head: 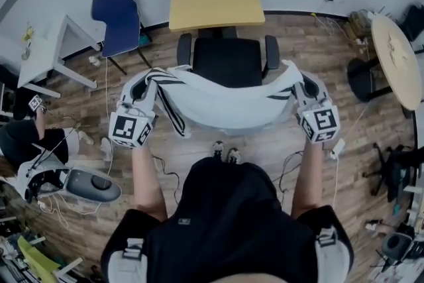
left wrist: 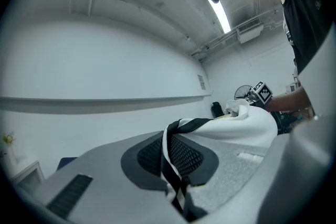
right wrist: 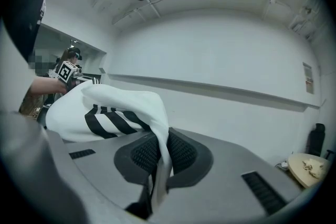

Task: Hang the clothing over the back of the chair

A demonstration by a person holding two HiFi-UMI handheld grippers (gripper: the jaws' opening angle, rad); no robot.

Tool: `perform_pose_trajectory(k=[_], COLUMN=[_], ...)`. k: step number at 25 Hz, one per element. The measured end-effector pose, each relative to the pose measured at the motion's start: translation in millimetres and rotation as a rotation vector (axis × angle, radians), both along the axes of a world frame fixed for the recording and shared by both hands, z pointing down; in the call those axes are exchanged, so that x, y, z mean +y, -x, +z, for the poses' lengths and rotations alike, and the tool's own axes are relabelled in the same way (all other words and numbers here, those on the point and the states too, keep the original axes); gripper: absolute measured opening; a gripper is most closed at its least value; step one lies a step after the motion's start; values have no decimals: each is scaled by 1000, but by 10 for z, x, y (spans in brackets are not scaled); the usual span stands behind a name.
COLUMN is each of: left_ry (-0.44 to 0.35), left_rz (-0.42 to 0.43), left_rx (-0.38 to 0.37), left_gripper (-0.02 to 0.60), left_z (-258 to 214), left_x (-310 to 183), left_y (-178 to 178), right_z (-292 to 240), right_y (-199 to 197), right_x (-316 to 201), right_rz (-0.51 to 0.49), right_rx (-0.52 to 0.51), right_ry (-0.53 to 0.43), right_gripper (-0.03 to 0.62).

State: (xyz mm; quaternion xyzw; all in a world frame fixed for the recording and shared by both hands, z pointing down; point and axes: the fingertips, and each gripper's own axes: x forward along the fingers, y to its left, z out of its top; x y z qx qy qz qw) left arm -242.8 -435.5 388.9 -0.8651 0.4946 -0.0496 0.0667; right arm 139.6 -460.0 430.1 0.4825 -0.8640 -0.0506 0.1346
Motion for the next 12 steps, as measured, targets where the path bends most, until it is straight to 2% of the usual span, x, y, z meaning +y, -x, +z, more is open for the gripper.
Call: perform_pose_trajectory(k=[6,10,12], left_ry=[16,27,34], left_rz=[86,126,143], left_rx=[0,8,10], left_gripper=[6,6,6], left_z=[68,190,243], left_x=[-336,-495,-550], left_y=[-57,-82,-77], right_z=[42,37,47], right_y=[7,20,21], right_x=[-168,-243,-278], right_rz=[54,57,63], right_rx=[5,-64,-49], right_ry=[15,23,24], right_gripper=[9,9,9])
